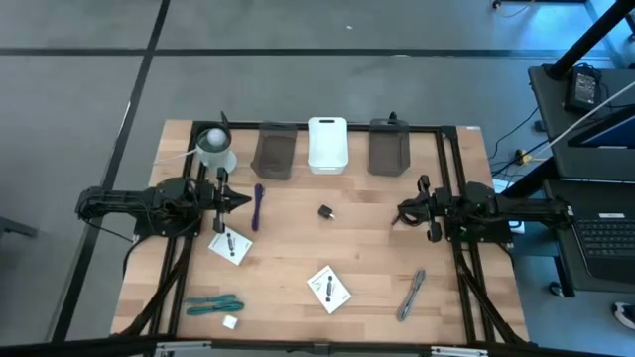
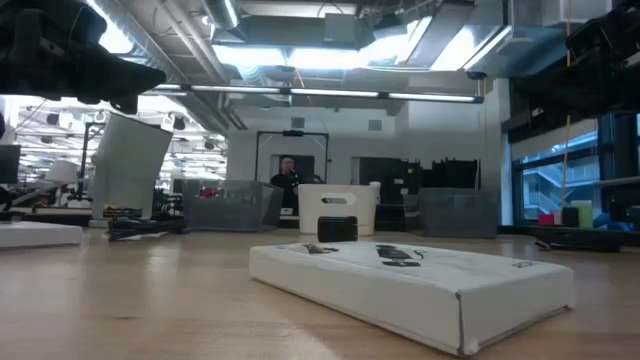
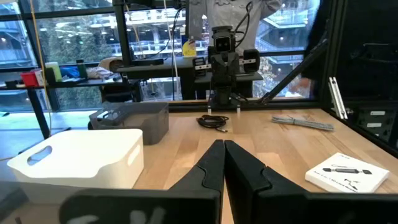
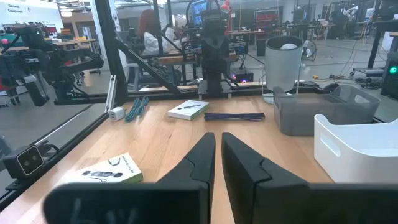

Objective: Pick and place items into bin

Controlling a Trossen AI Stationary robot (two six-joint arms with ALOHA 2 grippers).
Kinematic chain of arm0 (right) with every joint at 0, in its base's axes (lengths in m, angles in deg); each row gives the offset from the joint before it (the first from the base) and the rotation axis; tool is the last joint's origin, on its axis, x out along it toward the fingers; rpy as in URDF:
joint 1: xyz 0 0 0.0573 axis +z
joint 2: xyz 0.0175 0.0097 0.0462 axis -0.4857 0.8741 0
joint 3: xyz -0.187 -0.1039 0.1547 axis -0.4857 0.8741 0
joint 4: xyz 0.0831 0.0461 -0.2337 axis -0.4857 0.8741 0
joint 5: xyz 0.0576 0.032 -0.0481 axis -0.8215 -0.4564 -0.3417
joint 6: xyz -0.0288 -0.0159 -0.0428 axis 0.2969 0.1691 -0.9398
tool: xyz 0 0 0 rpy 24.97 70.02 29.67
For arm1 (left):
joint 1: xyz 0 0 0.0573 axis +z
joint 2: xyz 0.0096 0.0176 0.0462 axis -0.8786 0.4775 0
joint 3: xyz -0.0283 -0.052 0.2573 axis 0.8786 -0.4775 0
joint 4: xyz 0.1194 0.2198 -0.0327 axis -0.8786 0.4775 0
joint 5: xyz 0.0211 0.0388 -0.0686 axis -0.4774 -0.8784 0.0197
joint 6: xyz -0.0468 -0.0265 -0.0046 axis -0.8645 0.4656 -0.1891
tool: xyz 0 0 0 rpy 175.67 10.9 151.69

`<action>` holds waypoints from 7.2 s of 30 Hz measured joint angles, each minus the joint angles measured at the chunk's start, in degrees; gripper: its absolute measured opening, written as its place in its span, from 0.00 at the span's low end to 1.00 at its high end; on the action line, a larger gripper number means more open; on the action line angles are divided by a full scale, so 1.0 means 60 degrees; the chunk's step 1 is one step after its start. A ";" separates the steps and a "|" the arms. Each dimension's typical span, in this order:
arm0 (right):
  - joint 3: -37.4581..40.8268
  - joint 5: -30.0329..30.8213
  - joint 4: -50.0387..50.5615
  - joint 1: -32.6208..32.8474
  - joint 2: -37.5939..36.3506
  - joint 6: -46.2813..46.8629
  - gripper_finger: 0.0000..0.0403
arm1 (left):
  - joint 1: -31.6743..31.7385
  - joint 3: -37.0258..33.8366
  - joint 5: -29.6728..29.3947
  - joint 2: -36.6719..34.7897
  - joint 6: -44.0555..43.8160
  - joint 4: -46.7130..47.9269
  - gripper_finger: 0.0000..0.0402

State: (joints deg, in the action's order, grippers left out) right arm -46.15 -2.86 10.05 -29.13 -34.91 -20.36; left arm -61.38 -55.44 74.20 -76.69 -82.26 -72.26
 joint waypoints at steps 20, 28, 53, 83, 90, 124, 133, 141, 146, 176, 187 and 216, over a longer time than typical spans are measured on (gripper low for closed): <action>0.0000 0.0381 -0.0277 -0.0004 0.0000 -0.2152 0.08 | 0.0000 0.0001 -0.0002 0.0000 0.0000 -0.0004 0.02; 0.0000 0.0575 -0.0332 -0.0004 0.0000 -0.3205 0.08 | 0.0000 0.0000 -0.0002 0.0000 0.0000 -0.0004 0.02; 0.0004 0.0572 -0.2648 0.0000 0.0004 0.5544 0.08 | 0.0000 0.0000 0.0002 0.0000 0.0001 -0.0004 0.02; -0.8621 0.4942 0.8531 -0.0373 0.6851 0.8698 0.00 | 0.0000 0.0001 0.0011 0.0000 -0.0362 -0.0011 0.02; -0.9729 0.4068 1.0692 -0.0532 0.8589 1.0605 0.02 | 0.0000 0.0003 0.0009 0.0000 -0.1506 -0.0007 0.02; -0.5806 0.0885 0.7935 -0.0438 1.1826 1.3301 0.43 | -0.1508 0.3581 -0.1105 0.4525 -0.4510 0.2659 0.01; -0.5188 0.0876 0.6962 -0.0398 1.2655 1.3296 0.44 | -0.1502 0.3585 -0.1476 0.4593 -0.4253 0.2653 0.01; -0.5599 0.1026 0.7418 -0.0066 1.3239 1.3280 0.17 | -0.1501 0.3585 -0.0586 0.4591 -0.3909 0.2645 0.01; -0.5993 0.0982 0.7848 0.0014 1.2921 1.3153 0.05 | -0.1501 0.3585 -0.0262 0.4590 -0.3891 0.2641 0.01; -1.2652 0.3126 0.9958 -0.4371 1.3201 0.5554 0.04 | -0.1501 0.3585 -0.2748 0.4619 -0.3752 0.2413 0.02; -1.2641 0.1969 0.9348 -0.6040 1.5143 0.3284 0.04 | -0.1501 0.3585 -0.3213 0.4619 -0.3811 0.2209 0.02; -1.2637 0.1488 0.9354 -0.7133 1.7949 -0.2224 0.04 | -0.1501 0.3585 -0.4007 0.4619 -0.4033 0.2210 0.02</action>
State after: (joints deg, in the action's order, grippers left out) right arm -121.98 6.07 66.18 -71.93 72.78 -33.71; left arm -70.38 -33.94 50.16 -48.97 -106.45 -58.99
